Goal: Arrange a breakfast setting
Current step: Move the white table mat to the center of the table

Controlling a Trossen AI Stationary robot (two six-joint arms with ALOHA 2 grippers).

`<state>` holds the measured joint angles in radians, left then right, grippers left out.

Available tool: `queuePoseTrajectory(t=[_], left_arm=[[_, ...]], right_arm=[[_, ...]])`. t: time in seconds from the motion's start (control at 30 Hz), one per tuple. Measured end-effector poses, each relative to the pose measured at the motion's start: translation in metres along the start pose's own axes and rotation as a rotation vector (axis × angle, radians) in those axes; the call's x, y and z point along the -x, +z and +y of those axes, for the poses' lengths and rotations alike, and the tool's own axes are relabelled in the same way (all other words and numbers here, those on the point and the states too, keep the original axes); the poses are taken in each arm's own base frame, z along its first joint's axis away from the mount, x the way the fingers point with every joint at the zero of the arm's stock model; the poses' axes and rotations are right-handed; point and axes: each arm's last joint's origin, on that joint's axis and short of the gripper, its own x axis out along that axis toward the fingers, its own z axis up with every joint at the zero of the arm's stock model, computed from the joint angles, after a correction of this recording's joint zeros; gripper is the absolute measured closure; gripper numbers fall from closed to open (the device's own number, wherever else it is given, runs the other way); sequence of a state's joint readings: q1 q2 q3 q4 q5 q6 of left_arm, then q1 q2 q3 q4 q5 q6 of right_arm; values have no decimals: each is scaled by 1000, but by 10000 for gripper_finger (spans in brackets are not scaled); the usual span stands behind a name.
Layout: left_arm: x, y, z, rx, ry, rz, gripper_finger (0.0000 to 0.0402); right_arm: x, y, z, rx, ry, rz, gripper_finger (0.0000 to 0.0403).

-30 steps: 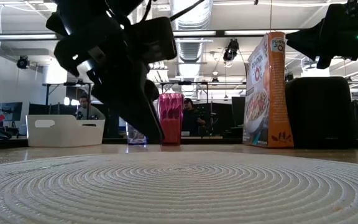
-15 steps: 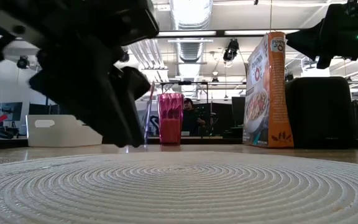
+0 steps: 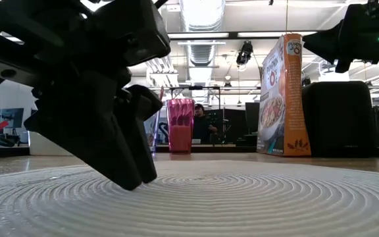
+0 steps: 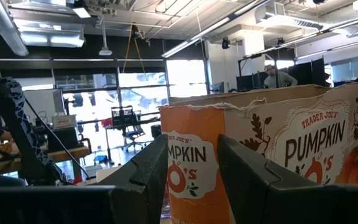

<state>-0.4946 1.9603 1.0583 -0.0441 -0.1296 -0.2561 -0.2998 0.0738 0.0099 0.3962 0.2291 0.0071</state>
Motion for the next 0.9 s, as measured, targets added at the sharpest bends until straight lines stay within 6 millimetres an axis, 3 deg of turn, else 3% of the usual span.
queuePoseTrajectory(t=[0.23,0.9], left_arm=[[-3,-2,11,-1,85,23,292],[-5,0,104,99,245,121,292]], right_arm=[[0,0,0,0,0,0,275],[0,0,0,0,0,0,275]])
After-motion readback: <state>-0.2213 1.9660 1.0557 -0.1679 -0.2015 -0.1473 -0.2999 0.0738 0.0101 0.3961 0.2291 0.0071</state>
